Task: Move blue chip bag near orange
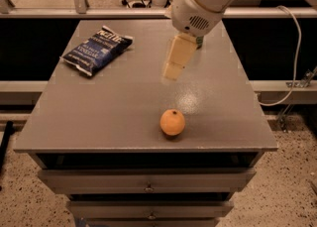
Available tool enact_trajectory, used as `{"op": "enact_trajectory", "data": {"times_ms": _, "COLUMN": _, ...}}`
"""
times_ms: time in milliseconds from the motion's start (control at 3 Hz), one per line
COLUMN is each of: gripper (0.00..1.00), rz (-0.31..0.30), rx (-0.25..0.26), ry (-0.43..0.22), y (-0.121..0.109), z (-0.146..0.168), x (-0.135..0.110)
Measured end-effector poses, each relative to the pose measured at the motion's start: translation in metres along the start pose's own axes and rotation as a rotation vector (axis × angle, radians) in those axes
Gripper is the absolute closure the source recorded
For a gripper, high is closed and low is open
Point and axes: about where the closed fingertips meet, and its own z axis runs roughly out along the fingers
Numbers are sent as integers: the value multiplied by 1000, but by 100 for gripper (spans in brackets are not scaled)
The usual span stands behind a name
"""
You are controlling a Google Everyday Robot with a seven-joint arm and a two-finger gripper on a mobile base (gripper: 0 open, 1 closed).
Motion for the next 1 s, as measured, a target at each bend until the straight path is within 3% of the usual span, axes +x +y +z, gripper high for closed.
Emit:
{"op": "enact_trajectory", "data": {"times_ms": 667, "gripper": 0, "rz": 55, "rx": 17, "ry": -3, "y": -4, "z": -9, "x": 5}}
{"op": "enact_trajectory", "data": {"times_ms": 1000, "gripper": 0, "rz": 112, "rx": 22, "ry": -80, "y": -25, "z": 11, "x": -15}}
